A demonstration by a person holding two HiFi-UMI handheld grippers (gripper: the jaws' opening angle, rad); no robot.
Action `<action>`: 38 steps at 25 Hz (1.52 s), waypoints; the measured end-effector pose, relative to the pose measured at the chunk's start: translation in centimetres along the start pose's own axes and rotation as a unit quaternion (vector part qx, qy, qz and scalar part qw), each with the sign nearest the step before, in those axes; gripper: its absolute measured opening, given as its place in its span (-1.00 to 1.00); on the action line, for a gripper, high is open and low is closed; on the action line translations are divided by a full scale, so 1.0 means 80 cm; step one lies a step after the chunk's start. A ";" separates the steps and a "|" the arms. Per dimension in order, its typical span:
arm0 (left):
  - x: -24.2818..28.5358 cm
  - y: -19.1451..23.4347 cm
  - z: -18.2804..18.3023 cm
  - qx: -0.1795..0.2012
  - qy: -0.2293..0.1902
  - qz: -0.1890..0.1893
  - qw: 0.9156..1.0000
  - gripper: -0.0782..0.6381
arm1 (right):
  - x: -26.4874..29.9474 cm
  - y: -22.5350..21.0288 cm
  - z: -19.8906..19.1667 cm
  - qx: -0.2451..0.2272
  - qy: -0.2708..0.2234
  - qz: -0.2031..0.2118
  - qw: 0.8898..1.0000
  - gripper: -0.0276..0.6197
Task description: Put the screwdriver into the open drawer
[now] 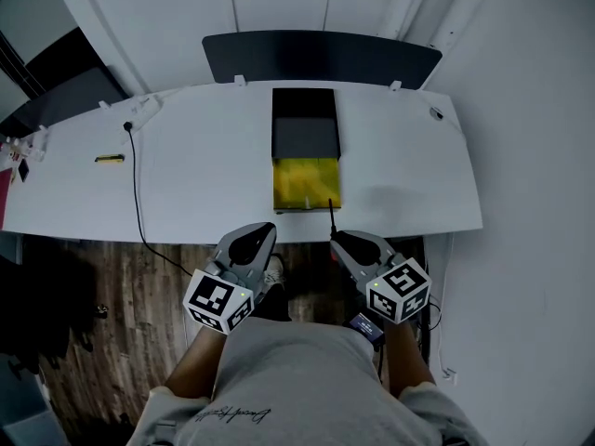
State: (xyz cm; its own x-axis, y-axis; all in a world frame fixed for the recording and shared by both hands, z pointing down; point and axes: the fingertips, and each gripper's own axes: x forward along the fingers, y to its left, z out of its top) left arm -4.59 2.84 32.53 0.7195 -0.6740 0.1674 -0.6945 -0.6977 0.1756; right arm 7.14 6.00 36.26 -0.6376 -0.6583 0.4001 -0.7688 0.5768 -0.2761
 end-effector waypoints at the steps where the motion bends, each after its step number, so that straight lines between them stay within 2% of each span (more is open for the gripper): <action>1: 0.005 0.007 0.002 0.000 0.001 -0.002 1.000 -0.78 | 0.007 -0.004 0.005 0.000 0.000 -0.003 1.000 -0.68; 13: 0.051 0.089 0.031 -0.005 0.000 -0.025 1.000 -0.78 | 0.080 -0.041 0.061 0.002 -0.004 -0.025 1.000 -0.68; 21: 0.076 0.135 0.054 0.006 -0.010 -0.037 0.999 -0.78 | 0.117 -0.058 0.103 -0.008 -0.016 -0.042 0.999 -0.68; 38: 0.105 0.155 0.057 -0.012 -0.005 -0.041 0.999 -0.78 | 0.131 -0.083 0.122 -0.021 0.003 -0.049 0.999 -0.68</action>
State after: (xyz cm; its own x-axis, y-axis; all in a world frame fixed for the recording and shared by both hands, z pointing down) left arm -7.19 -12.57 31.69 0.7734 -0.6179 0.1419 -0.6335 -0.7446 0.2106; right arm 5.11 -9.46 33.80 -0.5596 -0.7095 0.4283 -0.8243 0.5301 -0.1989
